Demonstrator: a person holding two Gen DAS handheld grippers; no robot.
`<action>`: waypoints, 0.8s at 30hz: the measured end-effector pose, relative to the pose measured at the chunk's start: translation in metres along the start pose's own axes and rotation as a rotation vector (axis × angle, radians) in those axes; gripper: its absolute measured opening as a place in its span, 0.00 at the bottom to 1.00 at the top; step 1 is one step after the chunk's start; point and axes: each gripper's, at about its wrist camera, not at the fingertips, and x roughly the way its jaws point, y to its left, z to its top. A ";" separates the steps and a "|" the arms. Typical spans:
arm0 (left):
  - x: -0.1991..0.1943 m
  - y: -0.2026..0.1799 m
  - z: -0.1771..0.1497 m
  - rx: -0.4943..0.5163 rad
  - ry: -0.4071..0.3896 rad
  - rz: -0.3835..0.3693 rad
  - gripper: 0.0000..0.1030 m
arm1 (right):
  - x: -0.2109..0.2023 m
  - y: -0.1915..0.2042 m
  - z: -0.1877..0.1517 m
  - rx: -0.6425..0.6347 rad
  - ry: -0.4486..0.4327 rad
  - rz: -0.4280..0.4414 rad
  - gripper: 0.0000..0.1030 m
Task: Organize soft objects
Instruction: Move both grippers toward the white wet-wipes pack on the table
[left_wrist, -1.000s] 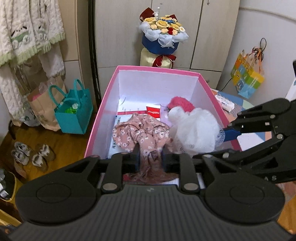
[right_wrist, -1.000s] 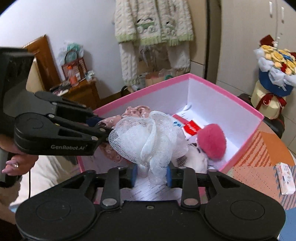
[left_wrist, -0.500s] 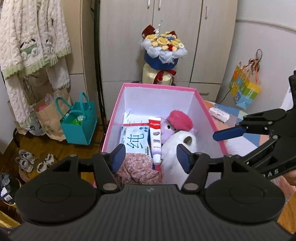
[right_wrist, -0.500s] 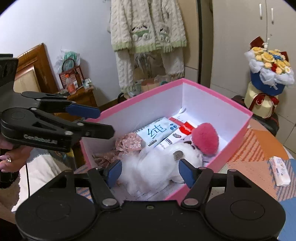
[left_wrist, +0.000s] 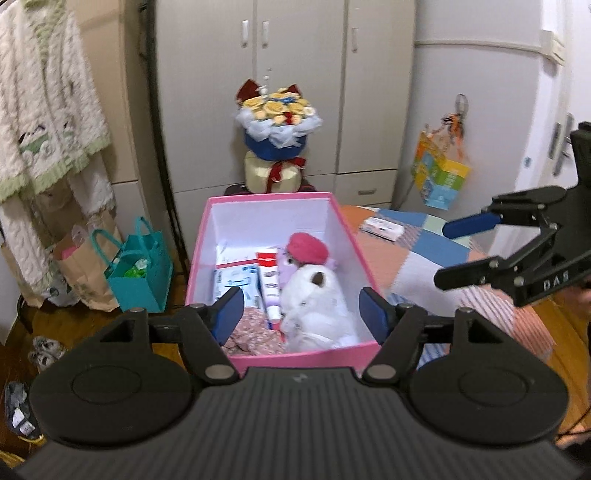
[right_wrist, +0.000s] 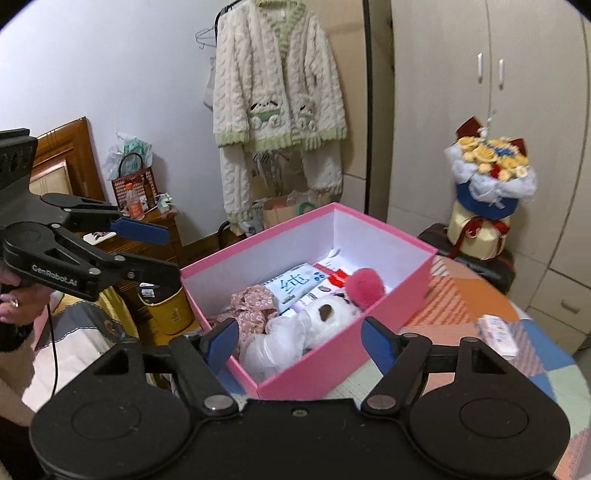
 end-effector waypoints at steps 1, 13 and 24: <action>-0.005 -0.005 0.000 0.013 0.001 -0.018 0.69 | -0.007 0.000 -0.002 -0.001 -0.004 -0.006 0.76; -0.009 -0.070 0.006 0.100 0.018 -0.147 0.79 | -0.074 -0.019 -0.043 -0.021 -0.038 -0.102 0.81; 0.043 -0.125 0.032 0.096 0.045 -0.236 0.79 | -0.089 -0.076 -0.066 0.008 -0.064 -0.078 0.81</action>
